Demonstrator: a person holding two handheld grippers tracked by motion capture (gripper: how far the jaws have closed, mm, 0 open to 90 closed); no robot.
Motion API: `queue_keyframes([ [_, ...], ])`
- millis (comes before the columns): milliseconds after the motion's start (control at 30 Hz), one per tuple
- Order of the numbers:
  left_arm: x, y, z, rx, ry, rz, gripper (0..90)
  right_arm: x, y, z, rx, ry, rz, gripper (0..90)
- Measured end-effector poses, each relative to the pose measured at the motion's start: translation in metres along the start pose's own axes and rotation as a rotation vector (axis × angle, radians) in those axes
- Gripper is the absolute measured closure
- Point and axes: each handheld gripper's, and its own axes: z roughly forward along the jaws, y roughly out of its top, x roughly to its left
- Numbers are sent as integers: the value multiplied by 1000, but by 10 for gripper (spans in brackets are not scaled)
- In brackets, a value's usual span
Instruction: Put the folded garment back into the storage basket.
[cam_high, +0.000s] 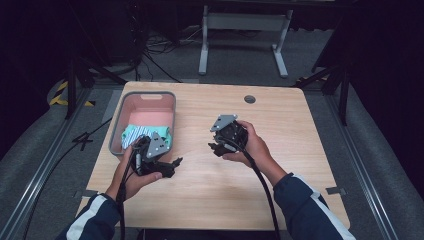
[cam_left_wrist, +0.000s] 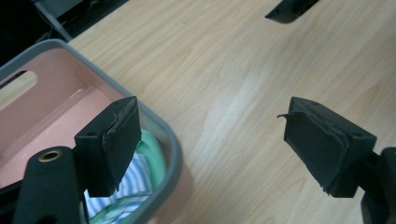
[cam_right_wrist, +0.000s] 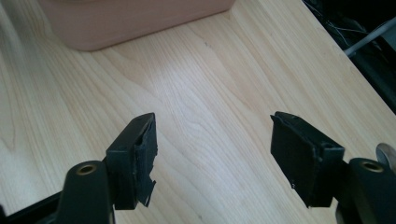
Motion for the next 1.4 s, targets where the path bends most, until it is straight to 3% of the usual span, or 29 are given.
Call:
queue_keyframes([
  [400,-25,-8,23,28,-56,63,192,-3,-44,-17,10,-17,28,316],
  [733,-40,-26,48,84,-81,121,170,-2,-104,-30,29,-28,63,307],
  [1133,-47,-47,64,111,-139,88,170,4,-174,-39,47,-16,122,277],
  [1300,-50,-60,72,127,-189,67,169,6,-200,-44,1,24,190,257],
  [1400,-47,-66,73,95,-218,14,159,6,-216,-43,-20,56,254,238],
])
